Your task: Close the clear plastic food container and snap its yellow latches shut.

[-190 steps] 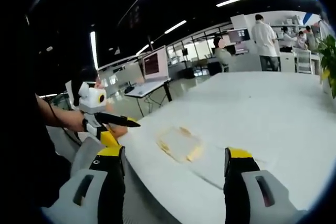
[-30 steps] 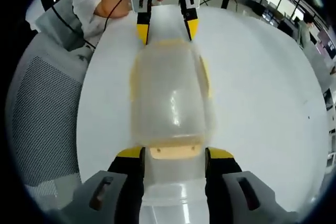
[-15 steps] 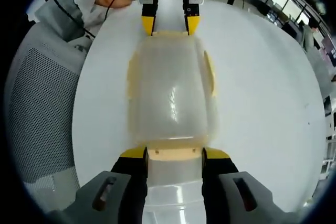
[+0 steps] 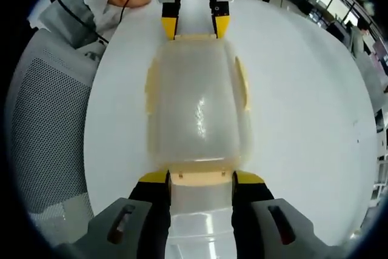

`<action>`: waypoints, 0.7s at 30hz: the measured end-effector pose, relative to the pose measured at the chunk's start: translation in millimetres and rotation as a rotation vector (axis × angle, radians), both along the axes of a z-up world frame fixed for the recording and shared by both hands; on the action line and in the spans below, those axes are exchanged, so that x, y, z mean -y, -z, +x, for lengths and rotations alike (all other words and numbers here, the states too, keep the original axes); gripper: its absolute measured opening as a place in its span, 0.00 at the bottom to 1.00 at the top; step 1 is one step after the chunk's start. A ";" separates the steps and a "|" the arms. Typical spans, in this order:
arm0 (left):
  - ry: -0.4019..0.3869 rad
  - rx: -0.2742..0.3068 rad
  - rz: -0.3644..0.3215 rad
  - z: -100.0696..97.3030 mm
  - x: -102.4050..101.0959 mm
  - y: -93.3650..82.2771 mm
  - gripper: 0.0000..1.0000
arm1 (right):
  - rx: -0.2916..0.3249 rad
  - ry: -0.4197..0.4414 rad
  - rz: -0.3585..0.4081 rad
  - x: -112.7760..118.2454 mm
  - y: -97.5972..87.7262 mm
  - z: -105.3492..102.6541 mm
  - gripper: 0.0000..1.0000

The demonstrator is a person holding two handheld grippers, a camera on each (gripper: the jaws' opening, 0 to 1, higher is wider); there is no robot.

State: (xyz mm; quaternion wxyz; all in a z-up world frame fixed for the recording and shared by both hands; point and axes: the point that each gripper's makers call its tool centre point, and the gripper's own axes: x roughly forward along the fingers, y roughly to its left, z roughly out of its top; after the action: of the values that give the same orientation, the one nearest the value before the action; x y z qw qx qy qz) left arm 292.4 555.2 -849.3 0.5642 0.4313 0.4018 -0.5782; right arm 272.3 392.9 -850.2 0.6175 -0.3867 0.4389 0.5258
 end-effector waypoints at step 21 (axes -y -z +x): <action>-0.098 0.000 -0.027 -13.3 -8.5 -10.8 0.33 | -0.004 -0.088 0.047 -6.2 -15.9 1.7 0.34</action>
State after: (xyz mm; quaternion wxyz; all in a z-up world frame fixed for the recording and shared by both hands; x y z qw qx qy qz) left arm 279.1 563.7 -838.5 0.5976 0.4035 0.4145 -0.5552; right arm 274.0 399.1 -834.2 0.6017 -0.3900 0.4102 0.5635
